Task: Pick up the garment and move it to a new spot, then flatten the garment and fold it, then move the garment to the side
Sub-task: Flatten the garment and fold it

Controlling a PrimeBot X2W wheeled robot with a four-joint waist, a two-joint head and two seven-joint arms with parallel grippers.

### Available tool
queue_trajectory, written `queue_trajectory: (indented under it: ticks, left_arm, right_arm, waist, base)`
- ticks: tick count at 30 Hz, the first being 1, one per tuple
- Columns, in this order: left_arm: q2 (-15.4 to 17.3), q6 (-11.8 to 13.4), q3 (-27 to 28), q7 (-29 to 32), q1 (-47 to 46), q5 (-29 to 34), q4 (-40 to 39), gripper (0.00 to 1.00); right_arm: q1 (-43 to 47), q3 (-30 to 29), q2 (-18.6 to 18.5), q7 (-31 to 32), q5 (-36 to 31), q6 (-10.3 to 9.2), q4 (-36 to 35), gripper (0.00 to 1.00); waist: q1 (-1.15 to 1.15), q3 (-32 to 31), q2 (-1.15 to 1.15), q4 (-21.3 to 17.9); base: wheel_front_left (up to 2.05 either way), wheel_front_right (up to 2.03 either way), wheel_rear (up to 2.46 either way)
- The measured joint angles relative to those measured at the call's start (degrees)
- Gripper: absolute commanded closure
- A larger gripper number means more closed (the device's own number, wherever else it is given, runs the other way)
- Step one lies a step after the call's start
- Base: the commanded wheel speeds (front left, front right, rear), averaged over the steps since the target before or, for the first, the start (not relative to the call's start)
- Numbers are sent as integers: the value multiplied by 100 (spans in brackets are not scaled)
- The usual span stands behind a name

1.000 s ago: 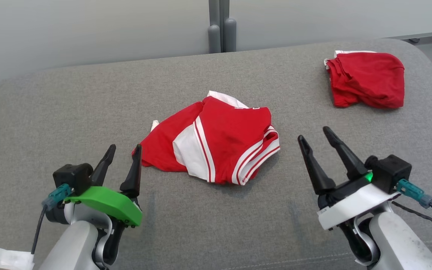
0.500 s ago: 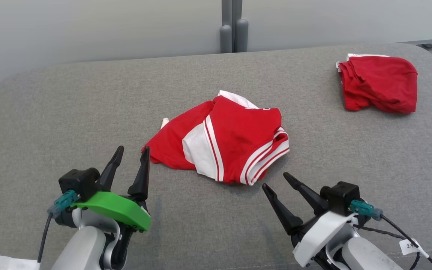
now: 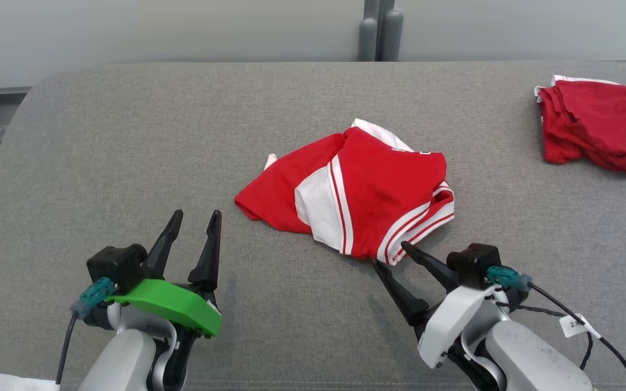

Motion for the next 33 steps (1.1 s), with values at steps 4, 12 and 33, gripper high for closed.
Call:
queue_trajectory:
  ticks: [4,12,33]
  left_arm:
    - [-2,-1,33,-1,30,30,-18,0]
    - [-7,-8,134,0,51,32,-27,0]
    - [9,-32,349,0,302,47,51,0]
  right_arm:
    - [-121,142,11,51,109,0,188,0]
    - [-343,292,62,41,226,0,435,100]
    - [-825,-491,-231,-517,546,0,153,100]
  waist:
    - [0,67,0,107]
    - [0,129,0,185]
    - [0,105,0,-314]
  base:
    - [0,0,0]
    - [0,0,0]
    - [0,0,0]
